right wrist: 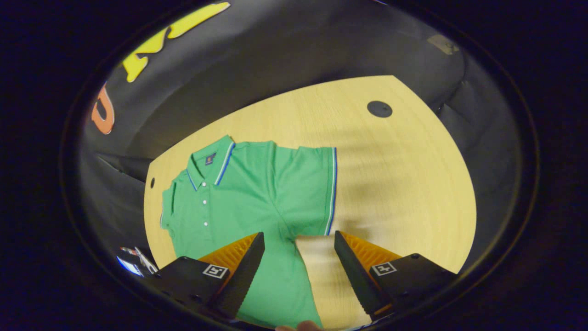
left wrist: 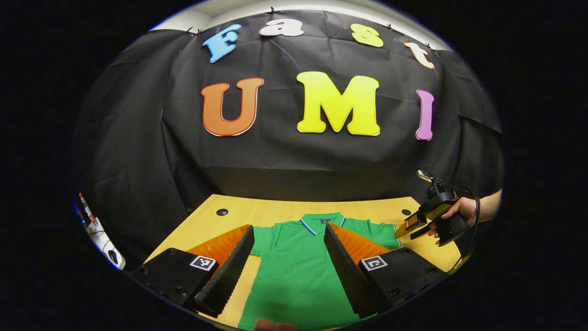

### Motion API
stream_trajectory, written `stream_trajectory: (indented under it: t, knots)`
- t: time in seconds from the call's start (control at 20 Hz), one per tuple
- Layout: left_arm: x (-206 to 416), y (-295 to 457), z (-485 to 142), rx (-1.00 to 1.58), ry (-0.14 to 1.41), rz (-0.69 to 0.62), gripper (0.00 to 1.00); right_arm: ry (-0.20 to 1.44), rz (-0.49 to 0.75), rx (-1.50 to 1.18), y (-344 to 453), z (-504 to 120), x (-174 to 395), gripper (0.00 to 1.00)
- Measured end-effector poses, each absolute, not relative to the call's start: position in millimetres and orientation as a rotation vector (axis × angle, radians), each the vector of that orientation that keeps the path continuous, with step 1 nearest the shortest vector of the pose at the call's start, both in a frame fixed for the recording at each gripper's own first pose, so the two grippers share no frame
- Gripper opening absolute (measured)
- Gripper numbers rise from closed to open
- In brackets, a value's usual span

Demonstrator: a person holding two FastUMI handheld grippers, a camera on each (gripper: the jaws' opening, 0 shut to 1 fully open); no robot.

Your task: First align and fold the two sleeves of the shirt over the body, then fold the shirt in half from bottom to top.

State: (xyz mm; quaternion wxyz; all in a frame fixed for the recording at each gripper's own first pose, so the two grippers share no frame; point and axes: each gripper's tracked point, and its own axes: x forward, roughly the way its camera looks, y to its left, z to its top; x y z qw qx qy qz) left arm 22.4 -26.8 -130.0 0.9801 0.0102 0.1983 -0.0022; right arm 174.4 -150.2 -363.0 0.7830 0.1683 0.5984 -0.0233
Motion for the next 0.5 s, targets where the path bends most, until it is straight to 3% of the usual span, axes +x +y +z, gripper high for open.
stream_trajectory:
  t: [0.15,0.2,0.25,0.5]
  knots:
    - [18.1,-18.3,-135.7,0.033,0.423,0.025,0.99,1.355,-0.083,0.422,-157.6,-382.7,191.6,0.97]
    - [15.5,-17.4,-138.7,0.035,0.429,0.031,0.99,1.362,-0.102,0.451,-158.1,-387.6,200.5,0.93]
    - [12.5,-18.0,-143.3,0.035,0.439,0.036,0.99,1.364,-0.122,0.458,-160.8,-392.9,208.6,0.97]
    - [6.2,-16.2,-154.9,0.028,0.478,0.052,0.99,1.426,-0.137,0.373,-163.2,-415.8,216.4,0.96]
